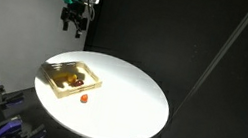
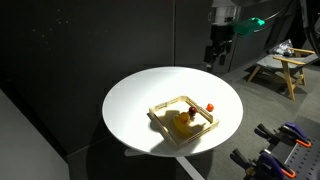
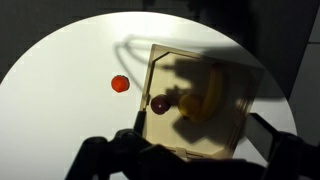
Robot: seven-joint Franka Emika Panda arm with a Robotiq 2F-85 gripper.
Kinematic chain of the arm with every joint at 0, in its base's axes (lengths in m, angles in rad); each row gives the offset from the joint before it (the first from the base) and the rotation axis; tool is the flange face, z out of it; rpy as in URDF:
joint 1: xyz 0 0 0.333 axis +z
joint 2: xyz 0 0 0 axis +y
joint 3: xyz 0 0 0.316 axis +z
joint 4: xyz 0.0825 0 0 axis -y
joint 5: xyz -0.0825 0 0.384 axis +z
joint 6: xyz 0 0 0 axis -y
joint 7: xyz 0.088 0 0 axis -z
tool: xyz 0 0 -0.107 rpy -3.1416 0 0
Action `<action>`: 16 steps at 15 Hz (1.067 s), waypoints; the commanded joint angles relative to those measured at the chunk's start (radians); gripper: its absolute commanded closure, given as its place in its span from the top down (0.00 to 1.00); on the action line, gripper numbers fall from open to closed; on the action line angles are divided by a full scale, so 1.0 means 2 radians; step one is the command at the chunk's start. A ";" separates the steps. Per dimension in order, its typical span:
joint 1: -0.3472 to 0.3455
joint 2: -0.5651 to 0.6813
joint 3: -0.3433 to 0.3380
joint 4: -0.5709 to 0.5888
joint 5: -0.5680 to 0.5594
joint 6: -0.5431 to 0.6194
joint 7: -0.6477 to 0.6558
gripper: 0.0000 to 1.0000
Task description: Pick up the banana and place it in the wooden tray
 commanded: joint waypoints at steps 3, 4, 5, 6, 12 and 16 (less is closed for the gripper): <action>-0.011 -0.045 0.012 -0.021 0.011 -0.007 0.014 1.00; -0.011 -0.048 0.013 -0.023 0.011 -0.007 0.018 1.00; -0.011 -0.050 0.014 -0.025 0.010 -0.008 0.021 1.00; -0.011 -0.052 0.015 -0.026 0.010 -0.008 0.024 1.00; -0.010 -0.038 0.016 -0.020 0.006 -0.001 0.016 1.00; -0.010 -0.038 0.016 -0.020 0.006 -0.001 0.016 1.00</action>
